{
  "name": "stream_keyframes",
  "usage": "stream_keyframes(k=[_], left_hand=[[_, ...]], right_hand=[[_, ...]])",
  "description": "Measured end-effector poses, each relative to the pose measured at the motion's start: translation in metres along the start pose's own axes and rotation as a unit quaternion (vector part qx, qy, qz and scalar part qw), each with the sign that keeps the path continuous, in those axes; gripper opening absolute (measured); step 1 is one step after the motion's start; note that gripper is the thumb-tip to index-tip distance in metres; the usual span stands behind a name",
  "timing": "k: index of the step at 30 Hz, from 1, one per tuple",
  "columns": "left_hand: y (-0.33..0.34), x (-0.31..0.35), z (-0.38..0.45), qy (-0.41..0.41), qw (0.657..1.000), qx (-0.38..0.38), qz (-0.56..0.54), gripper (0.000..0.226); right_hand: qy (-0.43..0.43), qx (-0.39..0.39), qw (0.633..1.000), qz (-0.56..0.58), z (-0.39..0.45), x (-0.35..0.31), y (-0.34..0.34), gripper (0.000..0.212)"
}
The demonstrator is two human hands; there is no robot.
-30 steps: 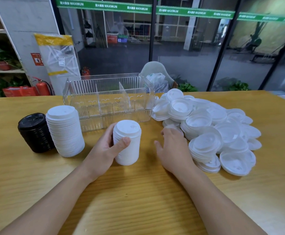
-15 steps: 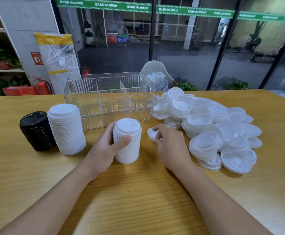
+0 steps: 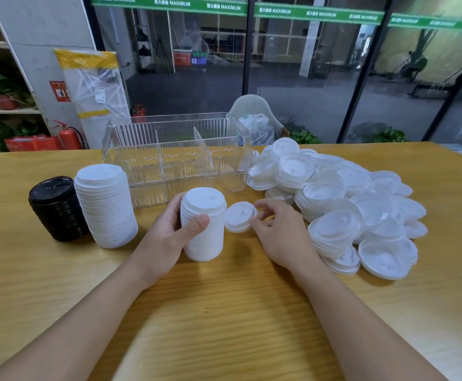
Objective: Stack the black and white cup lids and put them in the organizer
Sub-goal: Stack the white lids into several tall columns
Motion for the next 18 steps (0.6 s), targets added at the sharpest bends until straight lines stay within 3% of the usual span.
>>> stream_keyframes(k=[7, 15, 18], left_hand=[[0.0, 0.0, 0.001, 0.004, 1.0, -0.004, 0.007, 0.048], [0.0, -0.001, 0.0, 0.005, 1.0, 0.002, 0.0, 0.055], [0.0, -0.001, 0.0, 0.008, 1.0, 0.002, 0.001, 0.054]], right_hand=[[-0.021, 0.028, 0.994, -0.104, 0.0, 0.001, -0.002, 0.032], [-0.053, 0.004, 0.992, -0.115, 0.001, -0.003, 0.017, 0.072], [-0.043, 0.0, 0.994, -0.101, 0.005, -0.004, 0.019, 0.071]])
Point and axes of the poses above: each hand's wrist, its own z-axis towards the middle knuckle, its own y-axis out of the palm, x = y × z, the point moved 1 cm from there along z, towards the middle knuckle, and after that the axes turned 14 degrees about y, right-handed, at the moved point
